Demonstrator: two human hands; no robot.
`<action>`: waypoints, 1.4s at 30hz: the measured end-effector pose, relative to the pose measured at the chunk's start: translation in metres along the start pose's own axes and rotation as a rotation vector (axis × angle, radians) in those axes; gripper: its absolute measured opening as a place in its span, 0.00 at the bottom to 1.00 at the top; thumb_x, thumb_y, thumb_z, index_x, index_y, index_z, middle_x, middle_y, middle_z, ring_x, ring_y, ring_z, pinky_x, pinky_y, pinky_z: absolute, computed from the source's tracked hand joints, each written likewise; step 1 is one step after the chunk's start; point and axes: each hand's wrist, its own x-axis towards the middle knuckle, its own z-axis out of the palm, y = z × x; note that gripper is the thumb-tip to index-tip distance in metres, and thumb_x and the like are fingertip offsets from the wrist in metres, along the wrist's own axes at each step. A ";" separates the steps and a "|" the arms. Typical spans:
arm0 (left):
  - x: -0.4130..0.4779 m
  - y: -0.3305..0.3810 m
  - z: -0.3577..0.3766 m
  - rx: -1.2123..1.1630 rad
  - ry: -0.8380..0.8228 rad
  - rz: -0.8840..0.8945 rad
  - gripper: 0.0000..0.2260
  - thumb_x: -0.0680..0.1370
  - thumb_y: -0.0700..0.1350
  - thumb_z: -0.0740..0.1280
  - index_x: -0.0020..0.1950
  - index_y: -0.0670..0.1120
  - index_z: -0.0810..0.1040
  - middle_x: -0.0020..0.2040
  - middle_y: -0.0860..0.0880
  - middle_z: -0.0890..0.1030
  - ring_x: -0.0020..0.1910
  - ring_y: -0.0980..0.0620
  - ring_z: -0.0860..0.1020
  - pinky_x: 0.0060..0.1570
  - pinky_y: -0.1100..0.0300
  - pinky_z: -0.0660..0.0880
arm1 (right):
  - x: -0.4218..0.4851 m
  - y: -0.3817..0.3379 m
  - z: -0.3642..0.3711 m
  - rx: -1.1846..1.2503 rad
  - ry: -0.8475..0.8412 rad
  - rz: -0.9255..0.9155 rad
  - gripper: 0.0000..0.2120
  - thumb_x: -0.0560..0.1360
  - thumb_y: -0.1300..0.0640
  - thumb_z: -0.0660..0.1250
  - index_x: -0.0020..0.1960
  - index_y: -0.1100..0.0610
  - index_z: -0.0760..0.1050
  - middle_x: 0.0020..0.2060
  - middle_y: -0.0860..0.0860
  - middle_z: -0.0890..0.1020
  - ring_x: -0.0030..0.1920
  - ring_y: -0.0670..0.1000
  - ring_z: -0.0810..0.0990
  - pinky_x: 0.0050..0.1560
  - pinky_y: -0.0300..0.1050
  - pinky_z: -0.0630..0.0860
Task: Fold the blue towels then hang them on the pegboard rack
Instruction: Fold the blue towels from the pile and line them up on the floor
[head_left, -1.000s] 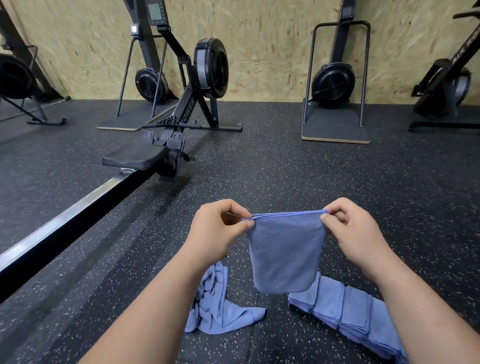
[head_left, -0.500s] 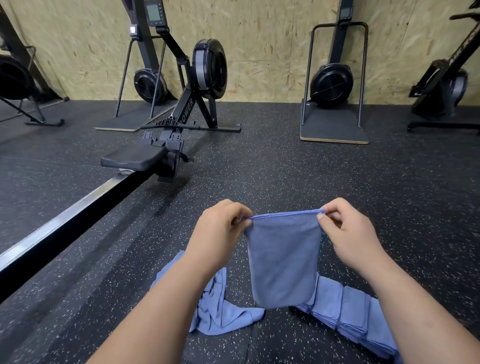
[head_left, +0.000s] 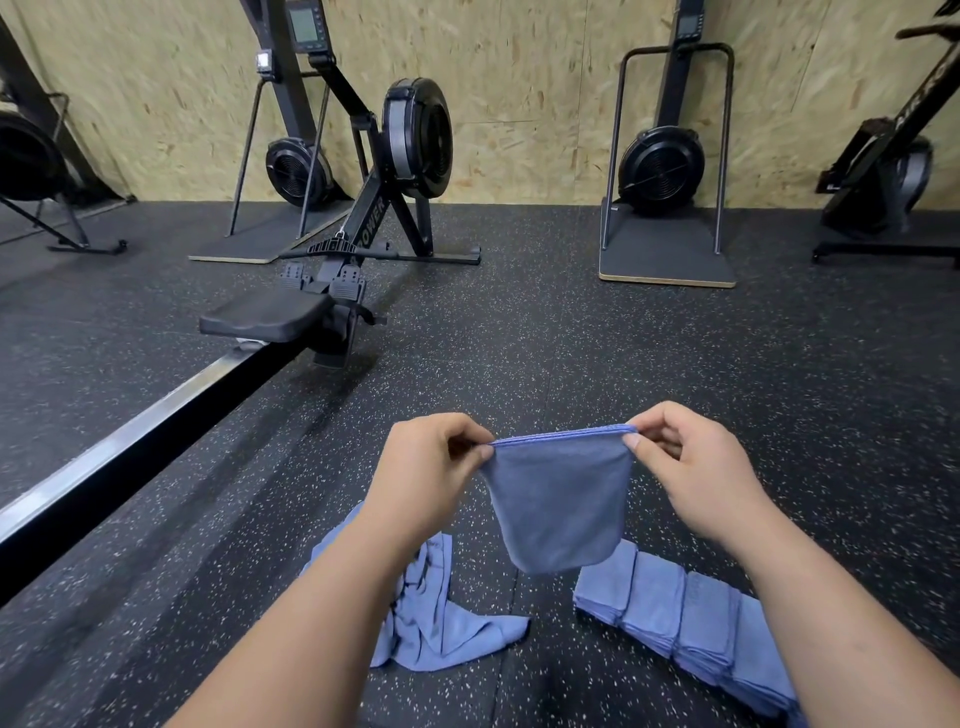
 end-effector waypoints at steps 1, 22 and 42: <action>0.000 0.001 -0.001 -0.046 -0.003 -0.017 0.05 0.77 0.44 0.78 0.46 0.55 0.88 0.40 0.62 0.85 0.42 0.62 0.82 0.46 0.66 0.77 | 0.000 0.000 0.000 0.007 0.011 0.006 0.07 0.80 0.59 0.74 0.47 0.46 0.82 0.43 0.42 0.87 0.48 0.45 0.85 0.57 0.54 0.82; -0.006 0.008 0.011 0.095 -0.087 0.044 0.13 0.82 0.53 0.69 0.66 0.56 0.74 0.57 0.60 0.81 0.58 0.55 0.79 0.61 0.53 0.77 | -0.006 -0.018 0.023 0.134 0.030 -0.133 0.06 0.82 0.58 0.70 0.53 0.47 0.78 0.44 0.44 0.84 0.45 0.47 0.82 0.50 0.42 0.77; -0.003 0.008 -0.006 -0.146 0.207 0.066 0.01 0.86 0.51 0.65 0.57 0.57 0.75 0.44 0.61 0.82 0.44 0.60 0.79 0.46 0.57 0.72 | -0.017 0.022 0.019 -0.258 -0.661 0.023 0.08 0.71 0.43 0.78 0.48 0.43 0.82 0.41 0.40 0.86 0.42 0.48 0.83 0.52 0.50 0.81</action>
